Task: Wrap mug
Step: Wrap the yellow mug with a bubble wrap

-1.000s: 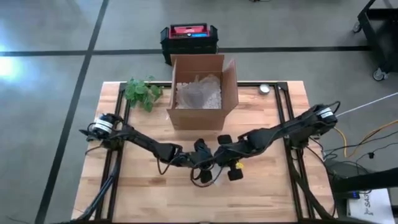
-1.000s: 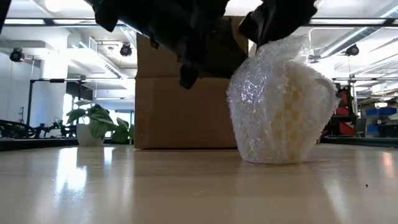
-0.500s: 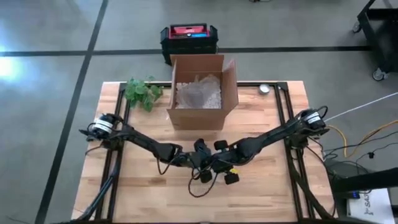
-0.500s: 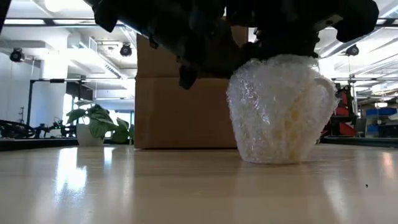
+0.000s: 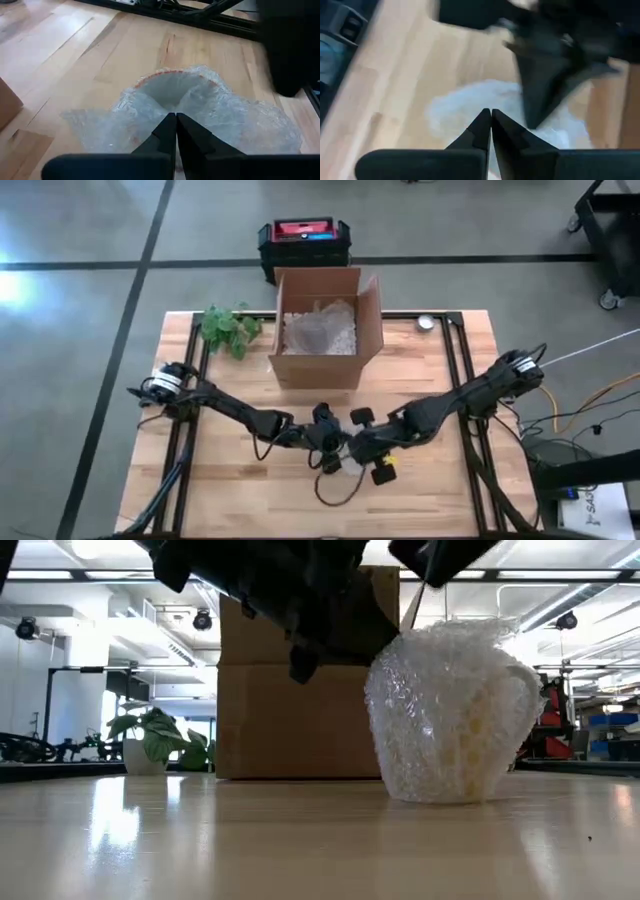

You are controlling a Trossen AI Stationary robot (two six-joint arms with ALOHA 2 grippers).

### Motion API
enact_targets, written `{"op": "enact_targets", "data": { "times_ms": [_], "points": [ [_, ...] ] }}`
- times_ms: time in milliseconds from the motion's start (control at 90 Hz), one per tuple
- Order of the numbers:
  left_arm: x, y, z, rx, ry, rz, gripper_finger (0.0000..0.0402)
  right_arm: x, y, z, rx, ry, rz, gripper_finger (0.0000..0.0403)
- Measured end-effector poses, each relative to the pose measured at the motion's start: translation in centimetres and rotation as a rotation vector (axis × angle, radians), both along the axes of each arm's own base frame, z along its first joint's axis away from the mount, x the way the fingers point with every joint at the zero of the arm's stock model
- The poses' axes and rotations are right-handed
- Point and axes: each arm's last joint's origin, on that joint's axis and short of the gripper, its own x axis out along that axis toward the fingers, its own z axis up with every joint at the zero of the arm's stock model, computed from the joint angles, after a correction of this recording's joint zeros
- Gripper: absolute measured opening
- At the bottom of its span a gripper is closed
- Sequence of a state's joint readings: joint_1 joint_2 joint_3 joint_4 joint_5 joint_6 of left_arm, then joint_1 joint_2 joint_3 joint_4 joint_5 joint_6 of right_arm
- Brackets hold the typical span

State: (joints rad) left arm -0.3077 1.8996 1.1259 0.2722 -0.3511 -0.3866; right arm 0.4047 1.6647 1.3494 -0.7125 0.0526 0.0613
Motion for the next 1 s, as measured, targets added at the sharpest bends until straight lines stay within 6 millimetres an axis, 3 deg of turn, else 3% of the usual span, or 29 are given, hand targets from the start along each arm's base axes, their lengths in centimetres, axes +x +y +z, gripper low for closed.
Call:
{"op": "enact_targets", "data": {
  "times_ms": [78, 233, 567, 844, 1000],
  "points": [
    [0.0, 0.0, 0.0, 0.0, -0.002, -0.001, 0.0, 0.3, 0.1, -1.7, -0.025, 0.055, -0.006, 0.0],
    [0.0, 0.0, 0.0, -0.001, -0.002, -0.003, 0.0, 1.0, -0.3, -3.1, -0.083, 0.066, -0.043, 0.0],
    [0.0, -0.1, 0.0, -0.001, -0.005, -0.005, 0.0, 1.1, -1.6, -3.6, -0.118, 0.086, -0.068, 0.0],
    [0.0, -0.1, 0.0, -0.001, -0.009, -0.006, 0.0, 1.4, -1.7, -6.9, -0.153, 0.166, -0.067, 0.0],
    [0.0, -0.1, 0.1, 0.0, -0.015, -0.007, 0.0, 1.7, -1.6, -7.6, -0.17, 0.164, -0.027, 0.0]
  ]
}}
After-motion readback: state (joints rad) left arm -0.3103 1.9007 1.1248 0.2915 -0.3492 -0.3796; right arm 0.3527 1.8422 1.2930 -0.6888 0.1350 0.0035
